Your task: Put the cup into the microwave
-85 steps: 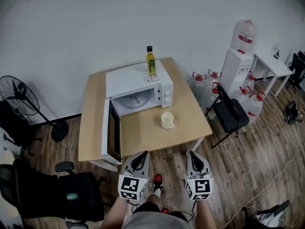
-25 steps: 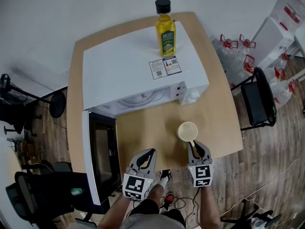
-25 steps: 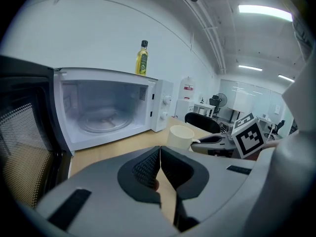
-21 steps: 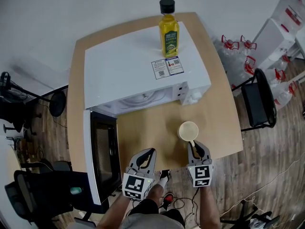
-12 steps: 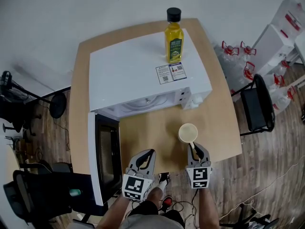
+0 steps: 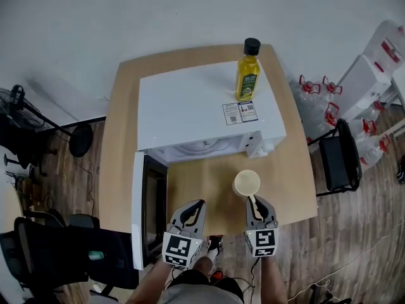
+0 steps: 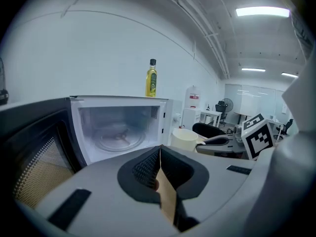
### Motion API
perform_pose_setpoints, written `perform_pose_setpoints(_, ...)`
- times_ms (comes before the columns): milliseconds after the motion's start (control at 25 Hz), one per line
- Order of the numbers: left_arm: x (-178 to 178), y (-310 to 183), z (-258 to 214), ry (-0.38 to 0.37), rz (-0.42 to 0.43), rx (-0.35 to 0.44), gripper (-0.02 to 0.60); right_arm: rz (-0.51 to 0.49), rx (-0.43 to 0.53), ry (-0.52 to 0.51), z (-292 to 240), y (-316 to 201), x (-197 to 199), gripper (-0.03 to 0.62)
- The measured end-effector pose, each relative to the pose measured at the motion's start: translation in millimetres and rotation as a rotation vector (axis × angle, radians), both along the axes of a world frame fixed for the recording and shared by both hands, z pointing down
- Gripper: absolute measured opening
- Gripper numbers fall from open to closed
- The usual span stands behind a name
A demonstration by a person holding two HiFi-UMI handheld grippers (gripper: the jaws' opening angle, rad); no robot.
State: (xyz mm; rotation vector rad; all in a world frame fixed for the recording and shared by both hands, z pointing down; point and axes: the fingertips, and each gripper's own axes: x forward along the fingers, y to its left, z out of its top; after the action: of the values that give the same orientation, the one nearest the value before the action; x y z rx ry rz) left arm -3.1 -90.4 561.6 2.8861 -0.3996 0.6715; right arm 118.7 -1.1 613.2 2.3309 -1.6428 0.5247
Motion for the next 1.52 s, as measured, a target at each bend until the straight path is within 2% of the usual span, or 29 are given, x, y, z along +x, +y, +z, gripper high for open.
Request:
perform_pose_setpoints(360, 4, -24, -45, 0.086, -0.048, 0.054, 0.026, -0.046, 0.05, 0.055, -53, -27, -5, 0.046)
perform_pose_setpoints(760, -7, -40, -77, 0.13, -0.105, 0.078, 0.026, -0.087, 0.086, 0.103, -89, -47, -7, 0.046)
perform_pose_setpoints(1080, -24, -53, -85, 0.132, -0.192, 0.104, 0.026, -0.165, 0.098, 0.106, -94, -68, -12, 0.046)
perform_pose_setpoints(1520, -32, -80, -77, 0.102, -0.366, 0.119, 0.026, -0.347, 0.104, 0.081, -77, -123, -13, 0.046)
